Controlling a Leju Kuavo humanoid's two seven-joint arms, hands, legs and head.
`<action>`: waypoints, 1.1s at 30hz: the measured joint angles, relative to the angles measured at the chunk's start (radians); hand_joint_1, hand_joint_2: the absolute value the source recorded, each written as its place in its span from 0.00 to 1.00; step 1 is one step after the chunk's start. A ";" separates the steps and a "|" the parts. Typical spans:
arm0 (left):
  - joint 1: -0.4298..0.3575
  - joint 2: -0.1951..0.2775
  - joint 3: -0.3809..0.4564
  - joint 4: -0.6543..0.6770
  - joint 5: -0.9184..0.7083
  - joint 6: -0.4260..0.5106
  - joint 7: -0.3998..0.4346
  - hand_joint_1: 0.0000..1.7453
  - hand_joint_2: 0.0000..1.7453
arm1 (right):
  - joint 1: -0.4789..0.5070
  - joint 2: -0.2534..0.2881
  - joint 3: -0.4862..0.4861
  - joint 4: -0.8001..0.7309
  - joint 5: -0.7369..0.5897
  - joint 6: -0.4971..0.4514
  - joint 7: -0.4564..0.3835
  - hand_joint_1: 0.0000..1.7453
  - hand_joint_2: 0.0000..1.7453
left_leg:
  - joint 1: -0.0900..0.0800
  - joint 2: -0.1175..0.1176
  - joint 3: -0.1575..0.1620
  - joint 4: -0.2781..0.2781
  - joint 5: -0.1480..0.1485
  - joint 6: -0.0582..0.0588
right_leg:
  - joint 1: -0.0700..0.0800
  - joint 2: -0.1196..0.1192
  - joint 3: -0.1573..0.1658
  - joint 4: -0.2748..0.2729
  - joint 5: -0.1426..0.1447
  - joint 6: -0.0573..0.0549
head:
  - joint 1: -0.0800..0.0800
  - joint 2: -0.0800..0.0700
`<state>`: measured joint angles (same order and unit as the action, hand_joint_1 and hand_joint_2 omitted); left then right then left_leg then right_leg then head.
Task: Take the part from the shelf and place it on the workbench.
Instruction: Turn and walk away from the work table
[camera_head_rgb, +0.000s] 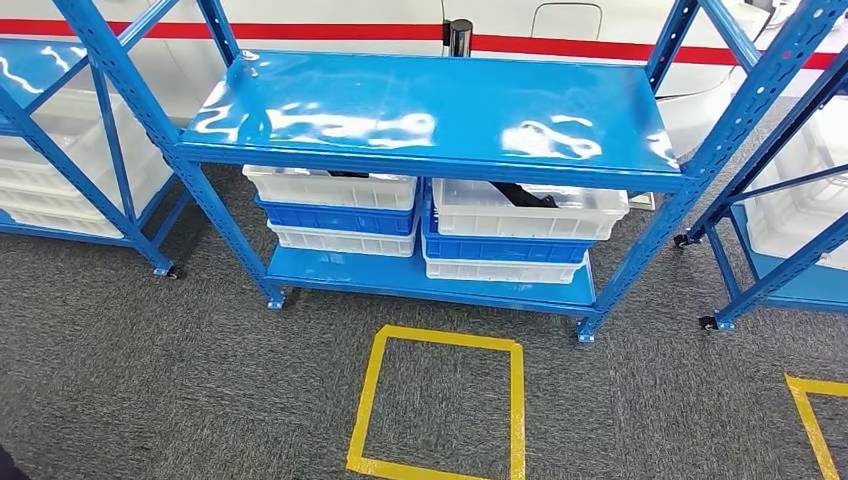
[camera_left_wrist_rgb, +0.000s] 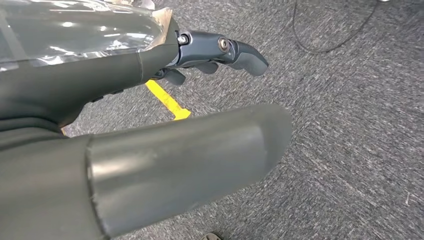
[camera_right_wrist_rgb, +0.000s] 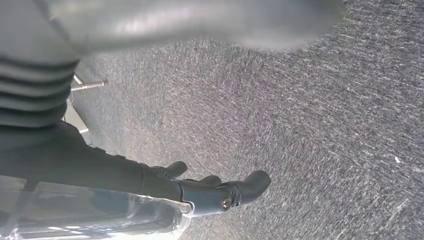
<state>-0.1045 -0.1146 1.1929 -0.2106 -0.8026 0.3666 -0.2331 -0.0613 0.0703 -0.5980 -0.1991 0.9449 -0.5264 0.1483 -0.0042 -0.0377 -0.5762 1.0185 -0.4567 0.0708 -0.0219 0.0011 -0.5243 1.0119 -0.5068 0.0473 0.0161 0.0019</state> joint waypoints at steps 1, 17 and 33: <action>0.000 0.000 0.000 0.000 -0.001 0.000 0.000 0.00 0.75 | 0.000 0.000 0.000 0.000 0.000 0.000 0.001 0.00 0.75 | 0.001 0.000 0.001 -0.001 0.001 -0.001 | 0.001 0.000 0.000 0.000 0.000 -0.001 | 0.000 0.000; 0.000 -0.003 0.000 0.000 -0.002 0.002 0.000 0.00 0.00 | -0.002 0.002 -0.022 0.000 -0.024 0.015 -0.047 0.00 0.00 | -0.003 0.000 0.001 -0.002 -0.005 -0.048 | 0.003 -0.001 -0.006 -0.001 -0.004 -0.006 | 0.000 0.000; -0.003 -0.006 0.000 0.000 -0.015 -0.005 -0.004 0.00 0.00 | -0.003 0.004 -0.057 0.000 -0.035 0.011 -0.052 0.00 0.00 | 0.005 0.042 0.012 -0.026 0.006 -0.010 | 0.001 0.000 -0.139 0.259 -0.111 0.010 | 0.004 0.000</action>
<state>-0.1070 -0.1205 1.1926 -0.2106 -0.8177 0.3614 -0.2369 -0.0644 0.0746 -0.6553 -0.1991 0.9098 -0.5151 0.0965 0.0007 0.0047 -0.5643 0.9922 -0.4511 0.0613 -0.0210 0.0007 -0.6633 1.2713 -0.6176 0.0575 0.0198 0.0019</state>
